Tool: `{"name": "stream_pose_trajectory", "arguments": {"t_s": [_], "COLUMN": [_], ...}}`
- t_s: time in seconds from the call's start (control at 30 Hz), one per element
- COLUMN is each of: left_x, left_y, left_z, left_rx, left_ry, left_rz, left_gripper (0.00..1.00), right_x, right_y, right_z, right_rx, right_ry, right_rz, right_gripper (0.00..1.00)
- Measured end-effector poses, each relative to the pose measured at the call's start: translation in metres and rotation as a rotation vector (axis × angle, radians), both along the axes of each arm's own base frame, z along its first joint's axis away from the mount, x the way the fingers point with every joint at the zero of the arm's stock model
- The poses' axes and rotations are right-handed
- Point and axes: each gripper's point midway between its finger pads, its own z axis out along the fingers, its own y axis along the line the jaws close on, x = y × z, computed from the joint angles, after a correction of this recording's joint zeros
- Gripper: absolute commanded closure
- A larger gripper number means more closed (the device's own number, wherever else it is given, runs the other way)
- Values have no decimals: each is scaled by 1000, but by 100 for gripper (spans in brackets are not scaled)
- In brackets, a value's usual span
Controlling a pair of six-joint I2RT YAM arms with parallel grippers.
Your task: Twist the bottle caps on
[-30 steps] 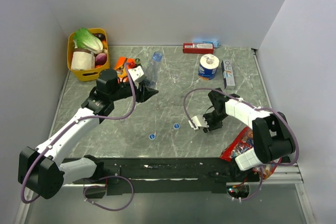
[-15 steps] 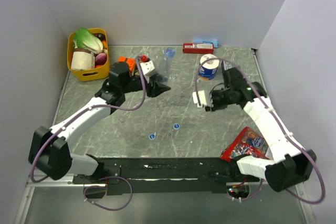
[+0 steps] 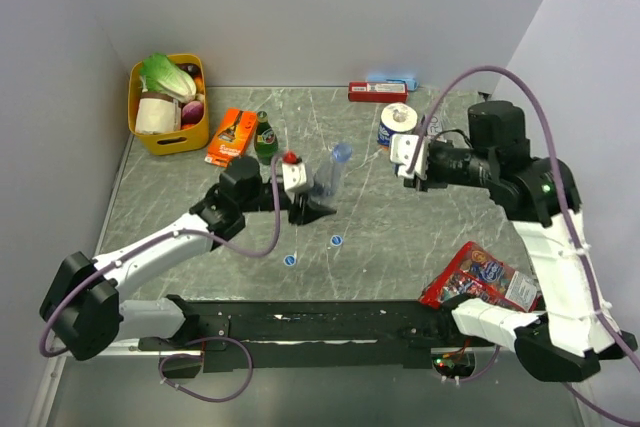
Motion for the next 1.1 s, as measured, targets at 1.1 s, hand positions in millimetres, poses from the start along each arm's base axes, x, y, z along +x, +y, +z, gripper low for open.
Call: {"name": "stream_pose_trajectory", "arguments": {"t_s": [1.1], "left_x": [-66], "left_y": [-1], "left_z": [-79], "left_rx": [139], "left_ry": [-131], "left_rz": [-135], "left_gripper": [99], "right_x": [-84], "right_y": [78], "right_z": [19], "right_rx": [-131], "right_ry": [-188], "right_rz": [639], "right_gripper": [76]}}
